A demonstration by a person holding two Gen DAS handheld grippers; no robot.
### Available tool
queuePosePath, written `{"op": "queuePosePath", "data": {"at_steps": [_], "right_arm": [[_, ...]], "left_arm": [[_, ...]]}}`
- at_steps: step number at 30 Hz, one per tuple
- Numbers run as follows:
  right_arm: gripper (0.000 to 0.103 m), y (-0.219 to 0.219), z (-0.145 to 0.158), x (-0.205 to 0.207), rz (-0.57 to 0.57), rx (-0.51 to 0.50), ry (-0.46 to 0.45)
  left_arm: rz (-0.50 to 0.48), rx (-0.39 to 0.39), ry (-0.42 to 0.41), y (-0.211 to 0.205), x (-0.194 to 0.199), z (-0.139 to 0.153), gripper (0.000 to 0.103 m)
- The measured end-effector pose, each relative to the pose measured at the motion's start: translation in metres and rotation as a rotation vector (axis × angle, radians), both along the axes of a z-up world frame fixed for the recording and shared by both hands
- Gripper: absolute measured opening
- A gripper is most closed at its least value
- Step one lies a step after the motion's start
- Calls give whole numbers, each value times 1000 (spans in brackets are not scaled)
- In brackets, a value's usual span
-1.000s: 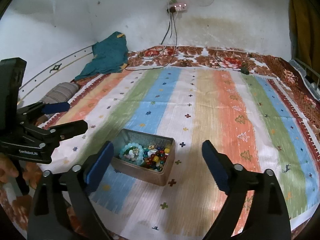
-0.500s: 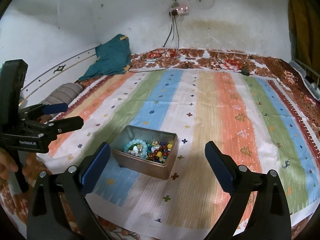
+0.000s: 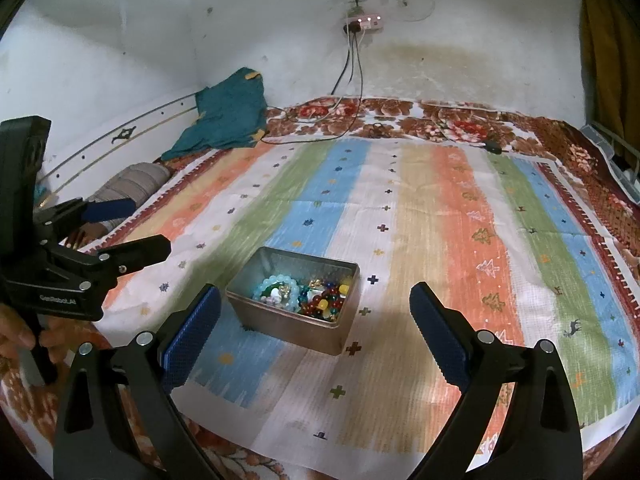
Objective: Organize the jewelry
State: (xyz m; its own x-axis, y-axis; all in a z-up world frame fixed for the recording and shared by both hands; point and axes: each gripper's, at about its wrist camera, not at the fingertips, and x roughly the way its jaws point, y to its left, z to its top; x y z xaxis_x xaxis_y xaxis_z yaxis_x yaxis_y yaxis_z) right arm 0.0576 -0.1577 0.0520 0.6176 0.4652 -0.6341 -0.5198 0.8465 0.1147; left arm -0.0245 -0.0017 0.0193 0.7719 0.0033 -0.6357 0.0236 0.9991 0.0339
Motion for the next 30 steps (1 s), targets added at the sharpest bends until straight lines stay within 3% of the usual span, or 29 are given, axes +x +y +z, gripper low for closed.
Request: {"op": "queuePosePath", "data": {"at_steps": [24, 30], "right_arm": [[96, -4, 1, 1, 7, 44, 8], [96, 1, -2, 1, 16, 15, 6]], "left_arm": [[-17, 13, -1, -5, 0, 0, 97], [-16, 19, 3, -7, 0, -2, 97]]}}
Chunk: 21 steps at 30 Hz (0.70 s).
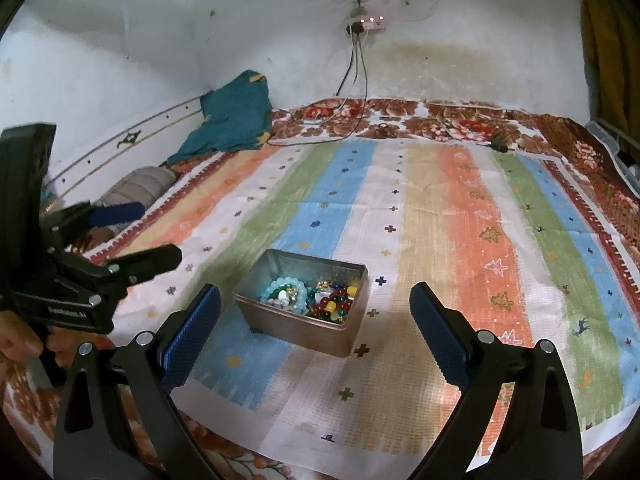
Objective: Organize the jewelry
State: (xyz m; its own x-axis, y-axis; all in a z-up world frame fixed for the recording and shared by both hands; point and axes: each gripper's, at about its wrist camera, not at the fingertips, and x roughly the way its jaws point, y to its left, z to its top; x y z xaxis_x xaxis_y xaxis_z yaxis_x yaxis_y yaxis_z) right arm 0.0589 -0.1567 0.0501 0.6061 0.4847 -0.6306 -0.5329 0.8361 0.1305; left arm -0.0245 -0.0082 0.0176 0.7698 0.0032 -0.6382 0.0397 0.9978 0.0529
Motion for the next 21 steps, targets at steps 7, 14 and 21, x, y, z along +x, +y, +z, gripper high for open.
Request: {"op": "queuePosePath", "data": {"at_steps": [7, 14, 21], "right_arm": [[96, 1, -2, 0, -7, 16, 5], [96, -2, -2, 2, -5, 28, 14], [96, -5, -1, 3, -8, 37, 16]], "left_arm": [[2, 2, 4, 0, 0, -2, 97], [3, -8, 17, 2, 0, -5, 97], [1, -22, 21, 4, 0, -4, 97]]}}
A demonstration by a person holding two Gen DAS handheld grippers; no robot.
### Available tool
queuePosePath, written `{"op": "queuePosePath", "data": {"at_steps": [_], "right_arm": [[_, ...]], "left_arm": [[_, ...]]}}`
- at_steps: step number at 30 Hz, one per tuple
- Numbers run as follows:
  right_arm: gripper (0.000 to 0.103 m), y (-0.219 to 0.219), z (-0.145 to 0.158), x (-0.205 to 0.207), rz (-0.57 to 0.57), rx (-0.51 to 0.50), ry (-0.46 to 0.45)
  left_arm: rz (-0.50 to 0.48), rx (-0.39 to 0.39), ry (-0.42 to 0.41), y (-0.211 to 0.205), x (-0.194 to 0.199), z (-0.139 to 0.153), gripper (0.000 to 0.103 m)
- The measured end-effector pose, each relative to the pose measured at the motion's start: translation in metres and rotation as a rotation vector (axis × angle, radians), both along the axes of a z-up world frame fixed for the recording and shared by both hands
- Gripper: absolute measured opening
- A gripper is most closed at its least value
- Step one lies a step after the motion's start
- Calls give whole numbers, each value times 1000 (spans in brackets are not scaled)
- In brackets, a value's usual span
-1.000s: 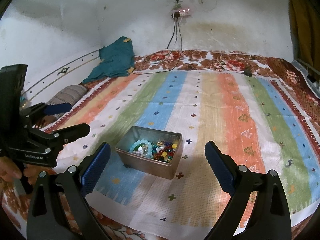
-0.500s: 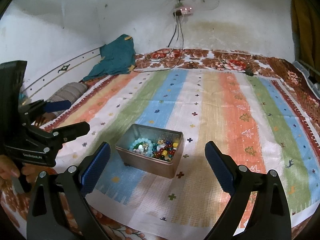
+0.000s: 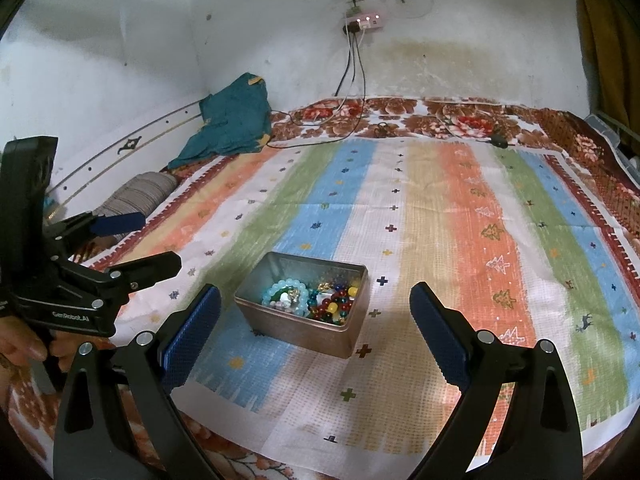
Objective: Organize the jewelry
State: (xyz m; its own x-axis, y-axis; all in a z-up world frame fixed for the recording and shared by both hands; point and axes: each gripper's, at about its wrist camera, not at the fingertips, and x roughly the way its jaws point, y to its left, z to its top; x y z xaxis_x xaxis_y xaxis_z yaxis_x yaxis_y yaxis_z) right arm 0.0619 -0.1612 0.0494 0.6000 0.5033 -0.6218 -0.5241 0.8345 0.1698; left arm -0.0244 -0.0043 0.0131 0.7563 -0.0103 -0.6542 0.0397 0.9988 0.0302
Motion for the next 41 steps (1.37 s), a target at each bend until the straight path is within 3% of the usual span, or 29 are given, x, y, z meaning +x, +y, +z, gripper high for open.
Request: {"op": "queuePosePath", "data": {"at_steps": [41], "right_arm": [[96, 1, -3, -2, 6, -9, 2]], "left_arm": [[-17, -29, 11, -2, 2, 2, 97]]}}
